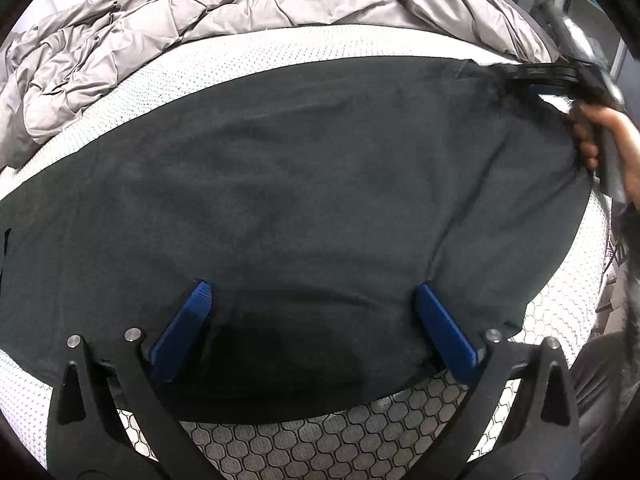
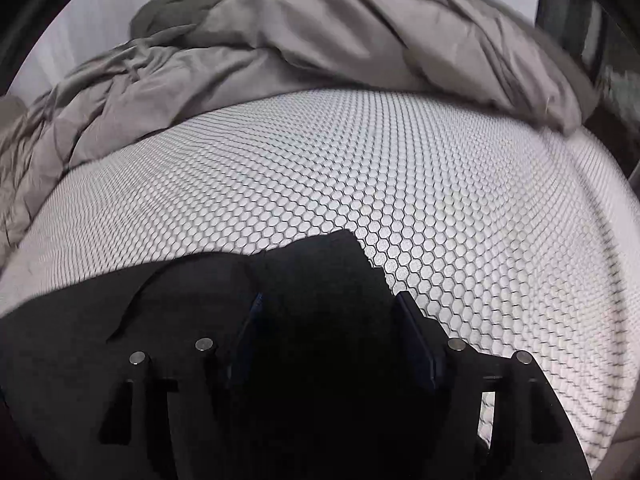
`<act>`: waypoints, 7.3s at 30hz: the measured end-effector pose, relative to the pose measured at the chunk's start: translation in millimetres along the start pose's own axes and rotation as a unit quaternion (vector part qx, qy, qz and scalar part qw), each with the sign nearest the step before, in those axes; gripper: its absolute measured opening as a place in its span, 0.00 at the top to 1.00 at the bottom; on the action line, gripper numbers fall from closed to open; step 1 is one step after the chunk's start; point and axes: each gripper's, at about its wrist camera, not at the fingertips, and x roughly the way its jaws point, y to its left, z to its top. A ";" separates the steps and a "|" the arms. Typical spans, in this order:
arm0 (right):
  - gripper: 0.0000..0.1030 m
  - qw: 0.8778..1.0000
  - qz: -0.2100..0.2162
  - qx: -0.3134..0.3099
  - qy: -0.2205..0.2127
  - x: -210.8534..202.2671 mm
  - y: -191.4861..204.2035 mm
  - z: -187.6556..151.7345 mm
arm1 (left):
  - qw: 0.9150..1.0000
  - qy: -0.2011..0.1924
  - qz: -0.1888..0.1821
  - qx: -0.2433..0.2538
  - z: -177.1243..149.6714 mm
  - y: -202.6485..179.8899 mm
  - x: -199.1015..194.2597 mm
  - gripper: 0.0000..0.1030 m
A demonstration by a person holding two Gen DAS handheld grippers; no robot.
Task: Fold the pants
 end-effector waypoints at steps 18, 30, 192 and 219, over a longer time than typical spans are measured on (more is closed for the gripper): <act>0.00 0.976 0.128 -0.174 -0.005 -72.9 87.4 -138.5 | 0.998 -0.032 0.043 -0.030 -28.6 40.3 -46.7 0.01; 0.00 0.978 0.200 0.055 -0.037 -91.2 -43.9 -149.6 | 0.942 -0.094 0.081 -0.311 -94.9 204.0 -113.8 0.01; 0.21 0.932 0.359 -0.034 0.014 -93.2 116.0 -107.6 | 0.912 -0.107 -0.247 -0.310 -5.7 181.3 -64.7 0.92; 0.21 0.929 0.363 -0.042 0.061 -71.1 123.6 -112.3 | 0.912 -0.008 -0.221 -0.345 -21.5 215.1 2.5 0.70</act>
